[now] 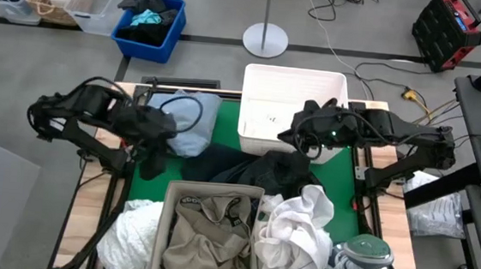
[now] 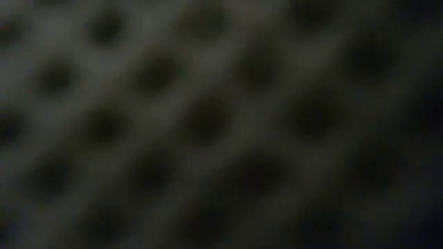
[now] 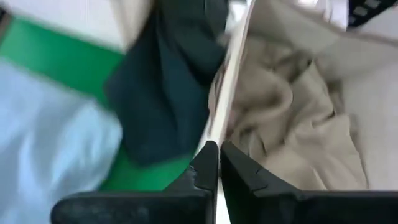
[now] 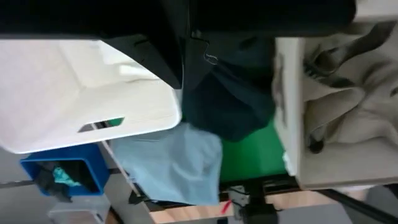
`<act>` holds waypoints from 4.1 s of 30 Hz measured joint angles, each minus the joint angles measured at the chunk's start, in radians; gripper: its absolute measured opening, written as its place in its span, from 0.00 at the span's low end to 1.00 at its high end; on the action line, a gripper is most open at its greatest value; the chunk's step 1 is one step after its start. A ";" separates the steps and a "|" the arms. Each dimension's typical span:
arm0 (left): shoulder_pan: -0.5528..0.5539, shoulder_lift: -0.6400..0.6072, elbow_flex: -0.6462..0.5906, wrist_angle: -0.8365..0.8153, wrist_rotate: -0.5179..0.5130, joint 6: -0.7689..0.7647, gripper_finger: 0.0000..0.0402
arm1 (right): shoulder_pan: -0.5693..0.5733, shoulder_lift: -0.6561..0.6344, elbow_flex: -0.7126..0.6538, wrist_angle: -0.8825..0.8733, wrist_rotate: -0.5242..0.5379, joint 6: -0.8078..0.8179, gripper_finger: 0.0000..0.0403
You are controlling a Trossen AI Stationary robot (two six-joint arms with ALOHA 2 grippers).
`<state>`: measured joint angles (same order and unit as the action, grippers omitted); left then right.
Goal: Sort clothes
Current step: Put the white polo shirt into the white laundry organizer
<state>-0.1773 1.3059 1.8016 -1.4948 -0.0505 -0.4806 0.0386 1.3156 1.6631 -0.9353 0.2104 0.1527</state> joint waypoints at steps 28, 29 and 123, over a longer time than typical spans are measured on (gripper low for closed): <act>-0.057 0.031 0.014 -0.017 -0.011 0.105 0.00 | -0.052 0.181 0.375 -0.443 -0.061 -0.087 0.03; -0.054 0.037 0.014 -0.014 -0.011 0.126 0.00 | -0.052 0.179 0.375 -0.443 -0.061 -0.085 0.03; 0.058 0.182 0.023 0.334 -0.273 0.620 0.00 | -0.052 0.165 0.368 -0.240 -0.060 -0.201 0.03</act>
<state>-0.1198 1.4879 1.8250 -1.1605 -0.3231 0.1394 -0.0135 1.4811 2.0307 -1.1749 0.1502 -0.0482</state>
